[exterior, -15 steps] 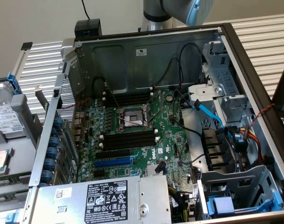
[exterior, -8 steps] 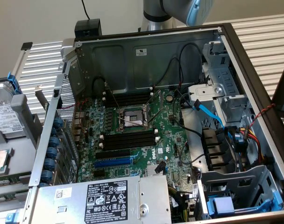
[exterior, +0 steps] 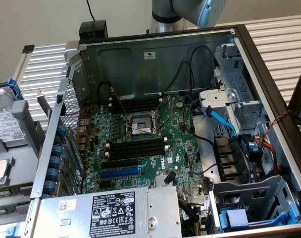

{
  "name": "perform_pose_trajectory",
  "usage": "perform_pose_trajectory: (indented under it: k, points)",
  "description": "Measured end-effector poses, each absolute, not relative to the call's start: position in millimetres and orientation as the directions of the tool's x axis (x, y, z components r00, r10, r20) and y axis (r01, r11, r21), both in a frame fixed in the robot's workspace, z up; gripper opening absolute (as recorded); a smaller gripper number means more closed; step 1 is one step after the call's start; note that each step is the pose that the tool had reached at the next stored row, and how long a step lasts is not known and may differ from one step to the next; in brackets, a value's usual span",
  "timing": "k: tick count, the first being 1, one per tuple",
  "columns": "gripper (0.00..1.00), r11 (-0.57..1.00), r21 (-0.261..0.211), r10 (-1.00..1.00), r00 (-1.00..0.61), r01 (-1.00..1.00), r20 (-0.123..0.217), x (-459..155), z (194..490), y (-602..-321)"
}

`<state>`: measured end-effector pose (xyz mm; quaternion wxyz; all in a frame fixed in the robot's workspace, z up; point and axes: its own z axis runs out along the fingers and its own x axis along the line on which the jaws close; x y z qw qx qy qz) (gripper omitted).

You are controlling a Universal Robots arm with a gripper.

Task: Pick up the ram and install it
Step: 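Pick up the ram and move it above insertion slot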

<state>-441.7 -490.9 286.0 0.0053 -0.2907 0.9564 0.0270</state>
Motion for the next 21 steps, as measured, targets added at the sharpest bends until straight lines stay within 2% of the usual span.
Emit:
perform_pose_trajectory:
  k: [21]
  points:
    - [0.11, 0.562, 0.049, -0.826, -0.564, -0.826, -0.026, -441.7, 281.8, -490.9]
